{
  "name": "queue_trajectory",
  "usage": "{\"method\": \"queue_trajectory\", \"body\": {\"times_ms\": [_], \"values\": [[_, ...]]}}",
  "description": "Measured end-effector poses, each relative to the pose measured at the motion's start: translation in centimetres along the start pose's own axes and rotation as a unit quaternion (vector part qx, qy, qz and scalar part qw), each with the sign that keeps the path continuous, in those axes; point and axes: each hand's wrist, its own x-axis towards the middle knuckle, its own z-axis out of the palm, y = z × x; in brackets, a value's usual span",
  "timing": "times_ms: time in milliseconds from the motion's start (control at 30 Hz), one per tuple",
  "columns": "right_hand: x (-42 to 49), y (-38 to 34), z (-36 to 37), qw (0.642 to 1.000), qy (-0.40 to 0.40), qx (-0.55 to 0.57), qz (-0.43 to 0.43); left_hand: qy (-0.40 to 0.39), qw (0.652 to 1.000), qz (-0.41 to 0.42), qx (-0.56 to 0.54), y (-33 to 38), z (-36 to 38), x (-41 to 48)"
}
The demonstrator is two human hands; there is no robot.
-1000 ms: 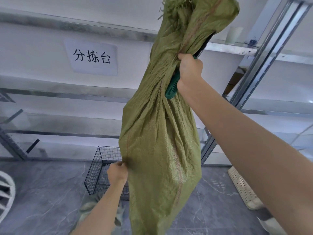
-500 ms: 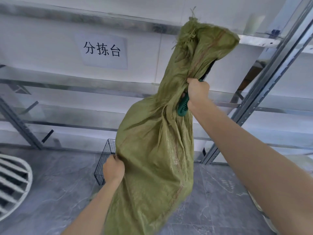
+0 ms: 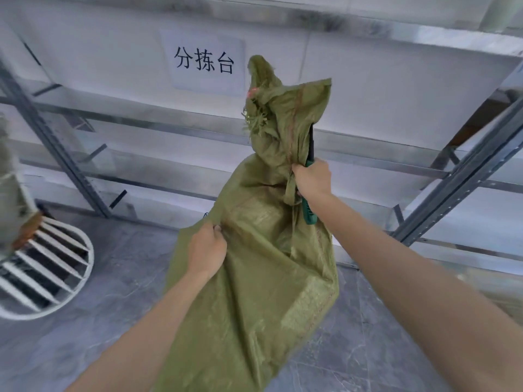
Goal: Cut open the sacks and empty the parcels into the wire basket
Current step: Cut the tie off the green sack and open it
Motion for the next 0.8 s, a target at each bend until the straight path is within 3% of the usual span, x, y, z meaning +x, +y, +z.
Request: {"method": "queue_trajectory", "body": {"times_ms": [367,567,800], "values": [[-0.5,2.3,1.5,0.984,-0.116,-0.086,-0.1,-0.006,0.993,-0.056,-0.1,1.9,-0.7,0.4],[0.0,2.2,2.4,0.96,-0.175,-0.163,-0.144,-0.029,0.962,-0.138,-0.233,2.8,-1.8,2.9],[0.8,1.6,2.6,0.958,-0.234,-0.156,-0.053,-0.043,0.93,-0.209,-0.299,4.4,-3.7,5.8]]}}
